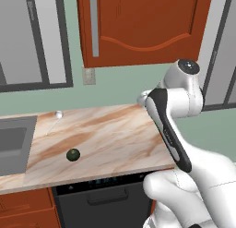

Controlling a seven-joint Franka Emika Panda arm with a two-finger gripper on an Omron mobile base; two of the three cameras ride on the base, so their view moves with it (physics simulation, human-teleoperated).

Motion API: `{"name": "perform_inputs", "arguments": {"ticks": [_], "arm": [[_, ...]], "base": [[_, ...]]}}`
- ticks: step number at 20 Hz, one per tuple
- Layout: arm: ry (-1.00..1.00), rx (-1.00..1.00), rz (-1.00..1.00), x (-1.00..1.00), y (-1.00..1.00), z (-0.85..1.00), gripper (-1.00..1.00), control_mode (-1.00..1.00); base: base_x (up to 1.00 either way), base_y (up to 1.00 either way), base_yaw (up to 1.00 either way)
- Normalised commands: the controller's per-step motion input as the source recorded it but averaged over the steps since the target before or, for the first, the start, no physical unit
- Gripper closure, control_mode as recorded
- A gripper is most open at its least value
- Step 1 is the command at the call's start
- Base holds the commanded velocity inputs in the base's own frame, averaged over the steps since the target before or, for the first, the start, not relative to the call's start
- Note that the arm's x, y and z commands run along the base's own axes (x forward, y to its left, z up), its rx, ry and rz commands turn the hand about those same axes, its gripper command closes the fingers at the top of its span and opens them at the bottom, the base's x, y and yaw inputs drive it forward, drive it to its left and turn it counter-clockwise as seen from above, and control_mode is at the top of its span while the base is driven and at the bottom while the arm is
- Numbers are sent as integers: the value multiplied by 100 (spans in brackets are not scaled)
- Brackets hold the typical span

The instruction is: Open the cabinet. Pick the spray and place it next to the sink. Then close the cabinet.

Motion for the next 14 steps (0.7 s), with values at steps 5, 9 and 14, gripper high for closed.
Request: {"name": "perform_inputs", "arguments": {"ticks": [5,9,14], "arm": [[0,6,-10,-16,37,16,-100,-100],[-3,3,-7,-14,40,23,-100,-100],[-12,0,0,-6,40,29,-100,-100]], "base": [[0,0,0],[0,0,0],[0,0,0]]}}
